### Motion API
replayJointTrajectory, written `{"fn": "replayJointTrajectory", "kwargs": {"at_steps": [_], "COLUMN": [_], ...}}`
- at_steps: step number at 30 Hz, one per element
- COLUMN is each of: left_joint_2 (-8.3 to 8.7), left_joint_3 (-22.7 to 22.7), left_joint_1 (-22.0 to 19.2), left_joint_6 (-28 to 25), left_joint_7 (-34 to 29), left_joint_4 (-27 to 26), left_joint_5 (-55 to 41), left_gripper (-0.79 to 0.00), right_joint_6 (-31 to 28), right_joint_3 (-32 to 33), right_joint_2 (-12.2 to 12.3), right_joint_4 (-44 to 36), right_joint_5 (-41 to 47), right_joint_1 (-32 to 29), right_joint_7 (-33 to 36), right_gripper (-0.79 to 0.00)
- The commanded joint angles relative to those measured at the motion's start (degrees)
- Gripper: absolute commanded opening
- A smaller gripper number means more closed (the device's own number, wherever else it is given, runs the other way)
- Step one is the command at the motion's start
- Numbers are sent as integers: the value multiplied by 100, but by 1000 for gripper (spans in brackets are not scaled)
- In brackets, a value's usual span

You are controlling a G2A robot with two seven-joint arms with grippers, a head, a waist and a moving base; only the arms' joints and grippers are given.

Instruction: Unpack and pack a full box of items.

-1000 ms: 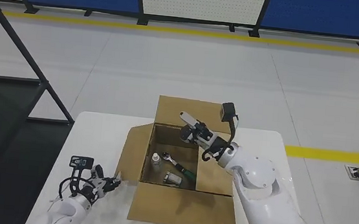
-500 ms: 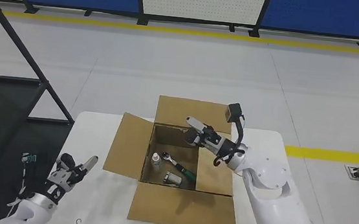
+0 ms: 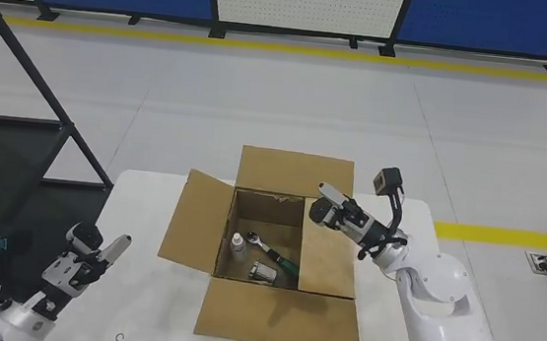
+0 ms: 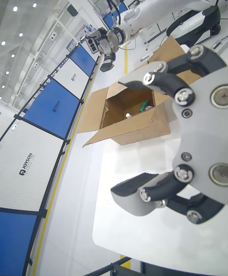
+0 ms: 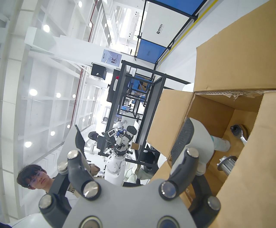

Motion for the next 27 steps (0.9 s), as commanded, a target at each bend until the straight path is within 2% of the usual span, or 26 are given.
{"fn": "replayJointTrajectory", "kwargs": {"at_steps": [1,5,8,15,19,23,27], "left_joint_2": [0,0,-7,61,98,92,65], "left_joint_3": [0,0,99,455,961,1661,2377], "left_joint_1": [0,0,-106,-971,-1640,-2309,-2814], "left_joint_6": [-2,-2,-3,34,228,466,758], "left_joint_7": [0,0,55,-810,-1416,-1898,-2248], "left_joint_4": [0,0,-76,-102,115,406,553], "left_joint_5": [0,0,-237,-828,-781,-847,-603], "left_gripper": [0,0,0,0,0,0,0], "right_joint_6": [3,3,-195,-1000,-1238,-1362,-1425], "right_joint_3": [0,0,-75,182,462,785,1038], "right_joint_2": [0,0,-17,83,178,271,347], "right_joint_4": [0,0,-20,-394,-673,-883,-1053], "right_joint_5": [1,1,335,534,577,596,636], "right_joint_1": [0,0,-103,-299,-572,-900,-1211], "right_joint_7": [-2,-2,0,524,889,1072,1157], "right_gripper": [0,0,0,0,0,0,0]}}
